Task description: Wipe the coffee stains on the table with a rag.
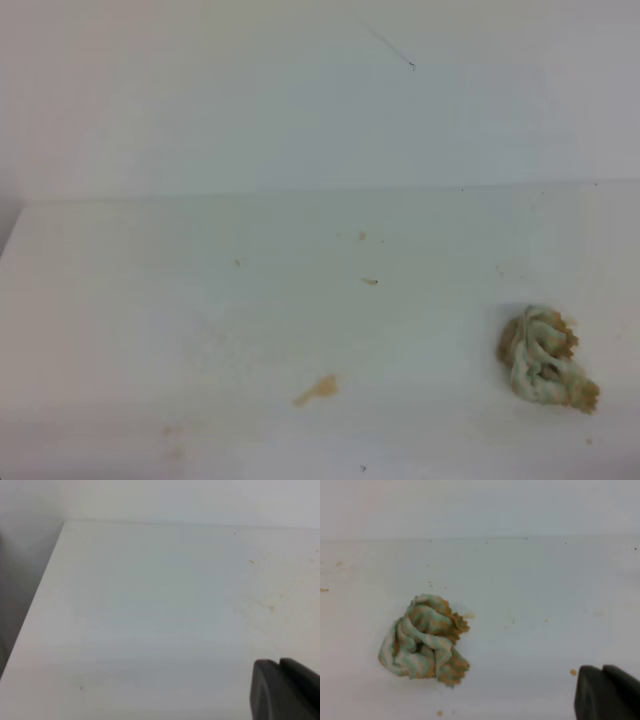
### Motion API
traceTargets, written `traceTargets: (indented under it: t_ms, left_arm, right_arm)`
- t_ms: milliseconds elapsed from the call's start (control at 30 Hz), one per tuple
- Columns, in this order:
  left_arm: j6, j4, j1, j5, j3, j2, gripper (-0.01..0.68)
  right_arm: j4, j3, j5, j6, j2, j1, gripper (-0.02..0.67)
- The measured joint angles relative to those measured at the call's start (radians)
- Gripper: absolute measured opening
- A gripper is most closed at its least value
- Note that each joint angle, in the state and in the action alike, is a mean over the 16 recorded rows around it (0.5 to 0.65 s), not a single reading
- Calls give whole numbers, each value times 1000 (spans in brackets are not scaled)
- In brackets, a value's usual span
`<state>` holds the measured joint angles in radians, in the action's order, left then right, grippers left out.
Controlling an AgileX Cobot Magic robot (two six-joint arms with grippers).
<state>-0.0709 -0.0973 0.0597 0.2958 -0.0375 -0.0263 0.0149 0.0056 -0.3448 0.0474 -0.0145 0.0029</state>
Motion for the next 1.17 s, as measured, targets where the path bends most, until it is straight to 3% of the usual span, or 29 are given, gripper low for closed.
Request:
traceTargets:
  t_ms: [1167]
  left_arm:
    - [0, 0, 0, 0, 0, 0, 1]
  right_arm:
    - [-2, 0, 2, 3, 2, 0, 0]
